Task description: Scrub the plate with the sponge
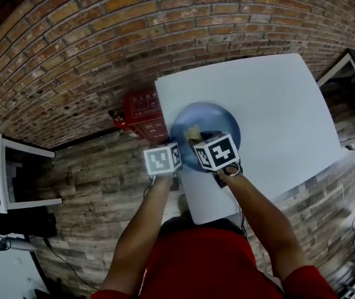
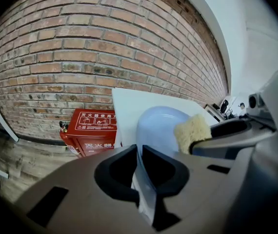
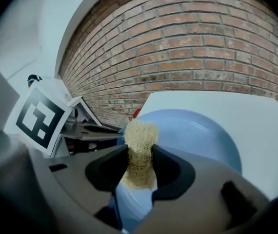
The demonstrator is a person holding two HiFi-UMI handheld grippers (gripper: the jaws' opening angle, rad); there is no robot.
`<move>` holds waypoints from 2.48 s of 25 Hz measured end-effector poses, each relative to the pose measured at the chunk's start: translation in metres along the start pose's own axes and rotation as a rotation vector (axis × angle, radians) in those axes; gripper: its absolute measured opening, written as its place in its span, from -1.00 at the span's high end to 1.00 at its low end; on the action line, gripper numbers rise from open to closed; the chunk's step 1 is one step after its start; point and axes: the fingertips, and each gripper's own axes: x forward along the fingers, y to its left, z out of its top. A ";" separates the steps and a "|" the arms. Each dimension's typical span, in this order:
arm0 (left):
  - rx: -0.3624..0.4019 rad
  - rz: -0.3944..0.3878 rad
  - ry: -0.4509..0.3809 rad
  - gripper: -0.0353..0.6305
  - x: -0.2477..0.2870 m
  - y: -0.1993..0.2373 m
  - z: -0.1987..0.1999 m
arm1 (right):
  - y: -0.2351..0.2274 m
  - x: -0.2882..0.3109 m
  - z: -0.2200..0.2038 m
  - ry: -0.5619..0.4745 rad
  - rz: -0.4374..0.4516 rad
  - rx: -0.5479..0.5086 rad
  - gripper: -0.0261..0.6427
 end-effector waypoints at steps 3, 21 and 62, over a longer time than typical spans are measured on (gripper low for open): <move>-0.004 -0.002 -0.003 0.76 0.000 -0.001 0.000 | 0.019 0.009 -0.005 0.024 0.022 -0.026 0.46; 0.003 0.002 -0.001 0.76 0.000 0.001 0.000 | -0.098 -0.039 -0.031 0.050 -0.226 0.036 0.46; 0.021 0.017 0.000 0.76 0.001 -0.001 0.000 | -0.076 -0.054 -0.061 0.054 -0.187 0.051 0.46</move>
